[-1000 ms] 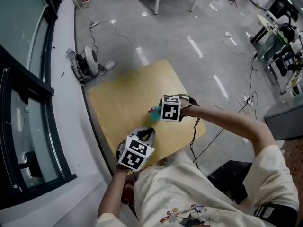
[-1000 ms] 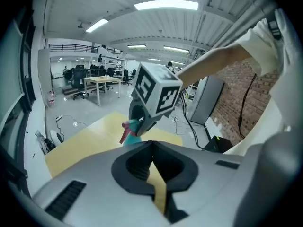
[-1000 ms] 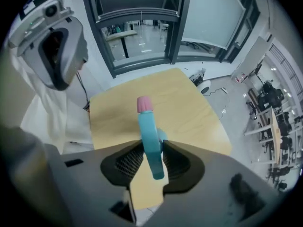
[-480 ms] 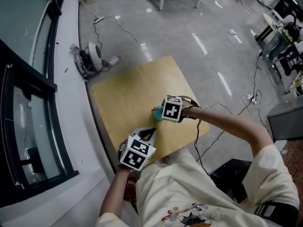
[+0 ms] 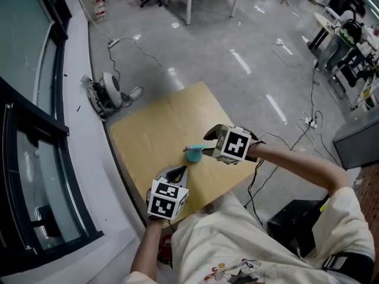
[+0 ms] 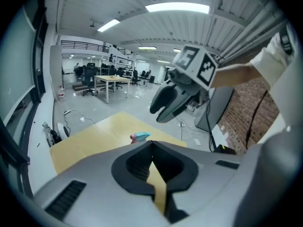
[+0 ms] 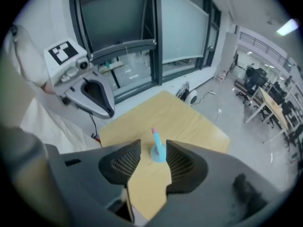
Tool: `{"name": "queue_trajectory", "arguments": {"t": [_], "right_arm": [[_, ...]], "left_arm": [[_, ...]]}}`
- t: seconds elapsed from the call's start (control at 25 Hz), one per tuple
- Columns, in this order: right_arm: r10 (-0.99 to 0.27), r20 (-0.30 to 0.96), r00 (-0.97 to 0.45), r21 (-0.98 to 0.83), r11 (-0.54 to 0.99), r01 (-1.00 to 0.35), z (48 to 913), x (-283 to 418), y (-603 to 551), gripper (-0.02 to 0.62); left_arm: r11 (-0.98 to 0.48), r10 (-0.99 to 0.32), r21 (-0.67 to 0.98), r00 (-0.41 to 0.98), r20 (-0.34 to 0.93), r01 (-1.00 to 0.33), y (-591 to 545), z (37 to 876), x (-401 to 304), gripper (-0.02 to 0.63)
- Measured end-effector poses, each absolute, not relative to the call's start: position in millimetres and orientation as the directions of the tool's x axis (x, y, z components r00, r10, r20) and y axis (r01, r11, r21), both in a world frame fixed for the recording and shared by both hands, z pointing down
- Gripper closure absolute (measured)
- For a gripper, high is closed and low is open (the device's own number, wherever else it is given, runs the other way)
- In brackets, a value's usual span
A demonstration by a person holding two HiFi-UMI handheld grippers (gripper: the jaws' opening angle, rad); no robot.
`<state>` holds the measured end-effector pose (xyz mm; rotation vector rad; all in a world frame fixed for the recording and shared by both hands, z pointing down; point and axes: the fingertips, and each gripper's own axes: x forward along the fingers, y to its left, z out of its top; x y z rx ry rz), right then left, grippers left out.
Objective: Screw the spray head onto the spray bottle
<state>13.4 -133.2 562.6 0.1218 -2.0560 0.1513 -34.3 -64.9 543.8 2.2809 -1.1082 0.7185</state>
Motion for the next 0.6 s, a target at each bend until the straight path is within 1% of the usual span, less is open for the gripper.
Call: {"name": "queue_trajectory", "arguments": {"t": [0.08,0.16,0.24,0.28,0.44,0.6], "right_arm": [[-0.087,0.797,-0.598,-0.086,0.963,-0.254,521,11,-139,0.431],[-0.160,0.696,-0.700,-0.149,0.921,-0.359,489,10,-143,0.484],[-0.248,0.616,-0.748,-0.200,0.869,-0.453,471,14,-147,0.564],[-0.285,0.587,-0.758,-0.225,0.842,-0.491,468,17,-148,0.581],[-0.369,0.533,-0.762,-0.325,0.742,-0.587,475,31,-146,0.588],[-0.398,0.522,-0.754,-0.388,0.676,-0.626,489,45,-137,0.588]], "left_arm": [[-0.497,-0.589,0.218,0.511,0.626,-0.840,-73,531,-38,0.598],[-0.466,-0.613,0.225,0.495,0.615,-0.856,-77,520,-39,0.598],[-0.449,-0.623,0.225,0.484,0.615,-0.865,-78,513,-38,0.598],[-0.445,-0.625,0.224,0.480,0.616,-0.867,-78,511,-36,0.598],[-0.434,-0.630,0.196,0.452,0.632,-0.879,-80,508,-25,0.598],[-0.432,-0.625,0.184,0.440,0.644,-0.883,-78,507,-12,0.598]]}}
